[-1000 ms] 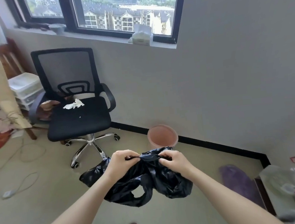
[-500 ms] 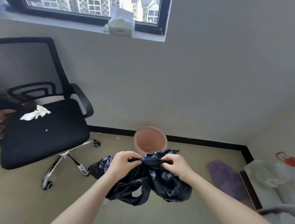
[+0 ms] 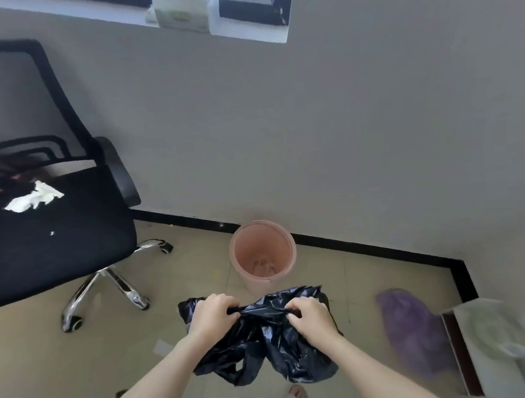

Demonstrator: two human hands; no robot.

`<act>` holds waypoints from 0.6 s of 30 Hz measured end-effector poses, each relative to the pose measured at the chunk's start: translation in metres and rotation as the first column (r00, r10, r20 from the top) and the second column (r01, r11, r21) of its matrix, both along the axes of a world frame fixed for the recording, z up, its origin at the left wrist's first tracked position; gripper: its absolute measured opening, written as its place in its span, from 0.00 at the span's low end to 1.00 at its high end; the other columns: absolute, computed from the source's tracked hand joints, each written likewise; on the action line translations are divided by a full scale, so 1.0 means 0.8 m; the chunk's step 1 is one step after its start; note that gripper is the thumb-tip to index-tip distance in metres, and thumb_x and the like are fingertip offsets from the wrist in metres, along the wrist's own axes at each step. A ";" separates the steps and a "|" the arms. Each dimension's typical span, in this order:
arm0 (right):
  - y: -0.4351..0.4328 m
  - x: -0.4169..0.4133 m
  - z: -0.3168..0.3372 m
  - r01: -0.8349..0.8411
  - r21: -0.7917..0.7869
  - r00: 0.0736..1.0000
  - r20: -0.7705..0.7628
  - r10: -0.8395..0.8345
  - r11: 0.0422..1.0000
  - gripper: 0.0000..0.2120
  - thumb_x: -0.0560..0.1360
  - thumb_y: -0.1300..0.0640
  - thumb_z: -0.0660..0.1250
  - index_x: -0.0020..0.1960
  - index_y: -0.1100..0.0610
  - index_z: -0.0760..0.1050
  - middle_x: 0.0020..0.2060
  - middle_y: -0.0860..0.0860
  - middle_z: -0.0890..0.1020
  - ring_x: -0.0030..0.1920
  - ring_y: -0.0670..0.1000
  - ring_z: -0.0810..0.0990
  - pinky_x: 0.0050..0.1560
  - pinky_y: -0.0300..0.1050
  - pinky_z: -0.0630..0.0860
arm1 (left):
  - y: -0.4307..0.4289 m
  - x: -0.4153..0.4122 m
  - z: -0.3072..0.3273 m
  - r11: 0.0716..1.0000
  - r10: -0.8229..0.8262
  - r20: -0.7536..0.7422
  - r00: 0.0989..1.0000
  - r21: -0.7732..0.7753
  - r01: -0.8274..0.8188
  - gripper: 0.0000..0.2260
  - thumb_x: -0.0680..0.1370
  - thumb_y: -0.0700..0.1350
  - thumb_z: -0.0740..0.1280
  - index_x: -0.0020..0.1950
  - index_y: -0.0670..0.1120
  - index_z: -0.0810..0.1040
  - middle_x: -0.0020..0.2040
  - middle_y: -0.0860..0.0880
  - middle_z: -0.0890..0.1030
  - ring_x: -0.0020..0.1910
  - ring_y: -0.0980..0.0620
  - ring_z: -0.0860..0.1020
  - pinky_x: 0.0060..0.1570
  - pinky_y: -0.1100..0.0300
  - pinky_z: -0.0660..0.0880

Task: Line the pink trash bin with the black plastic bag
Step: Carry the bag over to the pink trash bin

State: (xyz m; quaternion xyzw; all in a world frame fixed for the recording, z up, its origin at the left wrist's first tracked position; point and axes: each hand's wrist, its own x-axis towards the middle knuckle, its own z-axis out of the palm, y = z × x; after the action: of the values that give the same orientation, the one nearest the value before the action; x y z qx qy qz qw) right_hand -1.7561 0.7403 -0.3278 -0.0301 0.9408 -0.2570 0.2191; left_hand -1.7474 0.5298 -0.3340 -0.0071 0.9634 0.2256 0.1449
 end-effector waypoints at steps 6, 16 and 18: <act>0.047 -0.067 -0.068 -0.093 0.033 0.992 0.093 0.089 0.995 0.12 0.76 0.57 0.61 0.58 0.55 0.75 0.56 0.52 0.79 0.60 0.54 0.71 0.63 0.50 0.64 | 0.050 -0.050 -0.059 0.999 0.009 -0.015 1.000 -0.052 -0.010 0.11 0.77 0.45 0.62 0.57 0.48 0.79 0.55 0.49 0.81 0.56 0.47 0.74 0.55 0.55 0.69; 0.062 -0.106 -0.302 -0.063 0.076 0.990 0.128 0.053 0.995 0.12 0.76 0.58 0.60 0.59 0.54 0.75 0.56 0.51 0.79 0.60 0.53 0.72 0.63 0.50 0.65 | 0.075 -0.086 -0.273 0.989 -0.097 -0.040 0.994 -0.112 0.092 0.06 0.67 0.40 0.74 0.43 0.48 0.84 0.40 0.51 0.84 0.41 0.48 0.81 0.43 0.56 0.75; 0.054 -0.110 -0.367 -0.107 0.107 0.992 0.074 0.099 0.988 0.13 0.77 0.59 0.59 0.59 0.54 0.74 0.55 0.52 0.79 0.59 0.54 0.72 0.61 0.49 0.66 | 0.072 -0.090 -0.339 0.972 -0.172 -0.104 0.980 -0.181 0.152 0.11 0.57 0.41 0.80 0.35 0.51 0.83 0.32 0.55 0.82 0.32 0.52 0.80 0.35 0.63 0.74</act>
State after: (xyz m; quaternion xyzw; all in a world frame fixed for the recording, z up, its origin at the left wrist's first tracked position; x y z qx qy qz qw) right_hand -1.8442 0.7835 -0.6216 -0.0577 0.9428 -0.1934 0.2654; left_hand -1.8194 0.5876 -0.6053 0.0725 0.9835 0.1289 0.1041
